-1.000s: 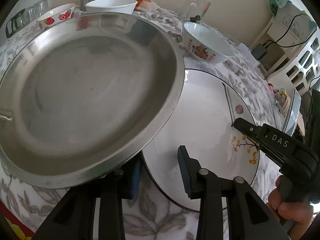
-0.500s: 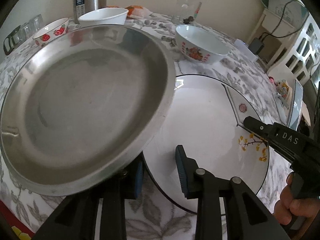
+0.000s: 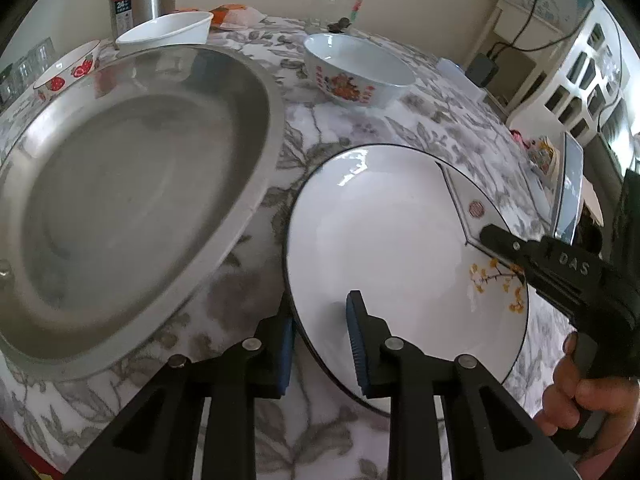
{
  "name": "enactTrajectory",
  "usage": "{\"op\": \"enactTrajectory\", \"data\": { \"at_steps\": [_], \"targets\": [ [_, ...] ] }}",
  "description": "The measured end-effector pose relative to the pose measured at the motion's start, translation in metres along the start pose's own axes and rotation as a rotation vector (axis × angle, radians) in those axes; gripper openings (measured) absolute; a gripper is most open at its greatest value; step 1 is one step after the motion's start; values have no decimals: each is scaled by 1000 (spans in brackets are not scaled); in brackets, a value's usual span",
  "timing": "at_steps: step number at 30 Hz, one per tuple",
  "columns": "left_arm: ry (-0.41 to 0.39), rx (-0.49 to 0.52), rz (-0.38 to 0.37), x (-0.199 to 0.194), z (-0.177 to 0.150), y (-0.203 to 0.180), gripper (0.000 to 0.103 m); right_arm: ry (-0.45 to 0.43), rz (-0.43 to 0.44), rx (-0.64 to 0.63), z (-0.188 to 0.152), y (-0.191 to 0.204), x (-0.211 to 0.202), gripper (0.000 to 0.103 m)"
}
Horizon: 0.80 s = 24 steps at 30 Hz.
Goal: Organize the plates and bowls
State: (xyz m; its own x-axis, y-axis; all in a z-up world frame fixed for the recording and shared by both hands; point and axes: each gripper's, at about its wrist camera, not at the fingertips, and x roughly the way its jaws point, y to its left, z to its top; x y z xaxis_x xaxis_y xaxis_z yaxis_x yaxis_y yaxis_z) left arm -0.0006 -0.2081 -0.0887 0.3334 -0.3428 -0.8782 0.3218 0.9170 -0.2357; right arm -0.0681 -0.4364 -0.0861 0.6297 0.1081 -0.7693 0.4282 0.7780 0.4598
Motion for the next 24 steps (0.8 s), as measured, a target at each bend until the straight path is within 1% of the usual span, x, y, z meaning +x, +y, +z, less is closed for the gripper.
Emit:
{"op": "enactTrajectory", "data": {
  "at_steps": [2,5,13,18,24],
  "targets": [
    [3,-33,-25,2,2,6,26,1,4,4,-1,-1,0,17],
    [2,-57,-48,1,3,11,21,1,0,-1,0,0,0,17],
    [-21,-28,-40,-7,3,6,19,-1,-8,-21,0,0,-3,16],
    [-44,8,-66,-15,5,-4,19,-30,-10,-13,0,-7,-14,15],
    [-67,43,-78,-22,6,-12,19,-54,0,4,1,-12,-24,15]
  ]
}}
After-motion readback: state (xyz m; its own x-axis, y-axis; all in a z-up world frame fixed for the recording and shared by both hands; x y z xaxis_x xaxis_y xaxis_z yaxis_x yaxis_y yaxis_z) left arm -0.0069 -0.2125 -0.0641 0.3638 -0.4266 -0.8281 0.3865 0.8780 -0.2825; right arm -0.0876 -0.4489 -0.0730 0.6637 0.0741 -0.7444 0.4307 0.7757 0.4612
